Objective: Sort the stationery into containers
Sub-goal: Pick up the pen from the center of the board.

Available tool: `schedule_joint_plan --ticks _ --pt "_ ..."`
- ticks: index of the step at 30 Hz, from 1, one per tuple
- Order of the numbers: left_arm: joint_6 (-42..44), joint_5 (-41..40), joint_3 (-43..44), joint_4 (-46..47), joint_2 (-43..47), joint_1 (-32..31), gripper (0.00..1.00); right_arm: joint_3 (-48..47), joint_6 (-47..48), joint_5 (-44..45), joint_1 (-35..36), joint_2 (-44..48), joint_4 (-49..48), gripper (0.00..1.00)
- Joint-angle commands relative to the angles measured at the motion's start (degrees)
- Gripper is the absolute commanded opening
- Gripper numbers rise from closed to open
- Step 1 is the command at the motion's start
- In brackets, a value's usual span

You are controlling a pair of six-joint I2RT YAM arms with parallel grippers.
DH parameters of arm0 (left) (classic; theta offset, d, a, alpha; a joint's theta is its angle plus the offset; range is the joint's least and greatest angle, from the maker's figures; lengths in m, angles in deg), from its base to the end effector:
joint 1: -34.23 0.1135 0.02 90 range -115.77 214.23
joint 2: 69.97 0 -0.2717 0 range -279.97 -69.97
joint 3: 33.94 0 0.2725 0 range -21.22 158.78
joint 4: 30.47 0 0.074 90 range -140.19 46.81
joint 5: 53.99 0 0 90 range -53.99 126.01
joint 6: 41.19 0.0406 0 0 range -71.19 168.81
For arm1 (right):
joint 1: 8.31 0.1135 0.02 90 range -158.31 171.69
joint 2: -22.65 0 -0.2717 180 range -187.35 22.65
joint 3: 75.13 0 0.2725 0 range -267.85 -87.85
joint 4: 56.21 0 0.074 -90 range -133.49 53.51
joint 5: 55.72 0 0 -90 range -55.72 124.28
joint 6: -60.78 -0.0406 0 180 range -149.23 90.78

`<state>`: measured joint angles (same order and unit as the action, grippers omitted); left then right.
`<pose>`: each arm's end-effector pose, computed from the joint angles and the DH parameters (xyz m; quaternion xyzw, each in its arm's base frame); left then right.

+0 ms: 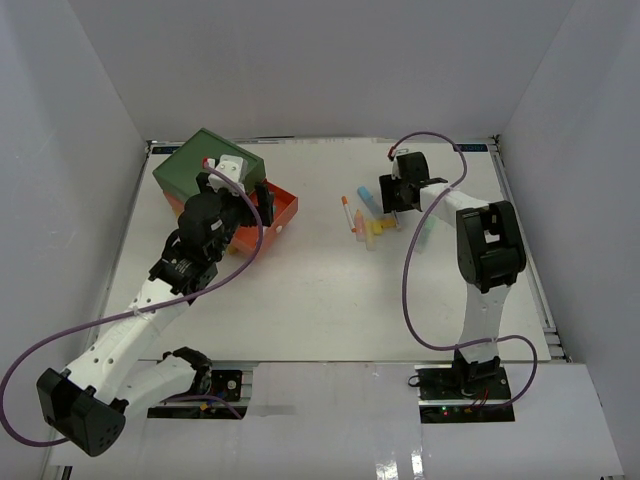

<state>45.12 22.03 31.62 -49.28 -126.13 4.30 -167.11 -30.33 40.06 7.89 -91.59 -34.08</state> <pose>0.2210 -0.1159 0.3651 0.0952 0.7552 -0.0968 0.6413 0.4481 0.1259 0.1780 -0.1015 0.9153 0.0123 0.3897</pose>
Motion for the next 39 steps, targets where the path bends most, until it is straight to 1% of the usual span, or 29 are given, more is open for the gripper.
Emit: schedule_joint_plan --ticks 1,5,6,8,10,13,17,18,21,22,23,25,27,28,30,31,34,36,37,38,39 --pt "-0.97 -0.61 -0.46 2.92 1.93 0.23 0.98 -3.52 0.14 0.55 0.14 -2.04 1.75 0.63" --pt "-1.33 0.7 -0.19 2.66 1.58 0.23 0.98 -2.83 -0.39 1.86 0.05 -3.63 2.1 0.61" --pt "-1.41 0.88 -0.19 2.66 1.49 0.23 0.98 -2.48 -0.56 2.13 0.14 -3.71 2.02 0.57" --pt "-1.5 1.32 -0.19 2.57 1.41 0.23 0.98 -1.08 -0.48 3.0 0.05 -3.54 2.02 0.56" --pt "-1.59 1.76 -0.1 2.48 1.05 0.23 0.98 -0.02 -0.22 3.71 0.05 -2.84 2.02 0.47" --pt "-1.94 2.29 -0.1 2.48 0.62 0.23 0.98 2.18 -0.13 5.38 -0.04 -1.52 2.02 0.43" --pt "-2.29 3.51 0.07 2.31 -0.09 0.23 0.98 4.99 0.14 6.43 -0.21 0.06 1.58 0.29" --pt "-2.64 3.87 0.07 2.22 -0.26 0.23 0.98 5.52 0.14 6.61 -0.38 0.67 1.58 0.23" --pt "-3.78 5.62 0.42 2.13 -0.79 0.23 0.98 7.02 0.49 7.4 -0.74 2.08 1.05 0.17" --pt "-4.4 5.98 0.68 1.87 -1.23 0.23 0.98 7.45 0.58 7.66 -0.83 2.7 1.05 0.17" --pt "-5.27 6.59 1.12 1.43 -1.58 0.23 0.98 7.72 0.84 8.01 -0.83 4.09 1.14 0.13" --pt "-8.79 7.82 2.88 -0.41 -2.2 0.23 0.98 8.77 0.84 8.11 -0.83 6.03 0.79 0.12" --pt "-11.51 10.62 3.76 -1.47 -2.99 0.23 0.98 9.91 0.84 7.49 -0.83 9.98 0.17 0.12" --pt "-14.74 11.59 4.37 -1.56 -3.25 0.23 0.98 11.31 0.84 5.92 -0.65 11.3 -0.26 0.12" --pt "-19.14 16.06 5.16 -1.47 -4.22 0.23 0.98 13.07 0.84 3.64 -0.04 16.22 -1.85 0.13" --pt "-20.56 17.57 5.43 -1.3 -4.74 0.23 0.98 15.34 0.84 0.32 0.23 19.8 -2.46 0.13" --pt "-25.3 22.84 7.01 -0.86 -8.34 0.14 0.98 19.31 -0.91 -5.14 2.33 25.36 -6.23 0.13" --pt "-27.25 24.87 7.71 0.28 -11.32 -0.65 0.98 23.79 -3.45 -8.58 4.44 30.98 -11.06 0.13" --pt "-28.73 24.88 8.15 0.63 -12.3 -1.87 0.98 25.37 -4.25 -11.38 5.14 34.4 -12.99 0.14" --pt "-29.18 24.7 9.03 1.25 -13.18 -2.67 0.98 28.61 -5.13 -13.15 6.28 35.91 -15.1 0.14" --pt "-29.45 24.18 9.47 1.51 -14.75 -3.54 0.98 30.21 -6.88 -14.9 6.82 37.4 -19.82 0.14"
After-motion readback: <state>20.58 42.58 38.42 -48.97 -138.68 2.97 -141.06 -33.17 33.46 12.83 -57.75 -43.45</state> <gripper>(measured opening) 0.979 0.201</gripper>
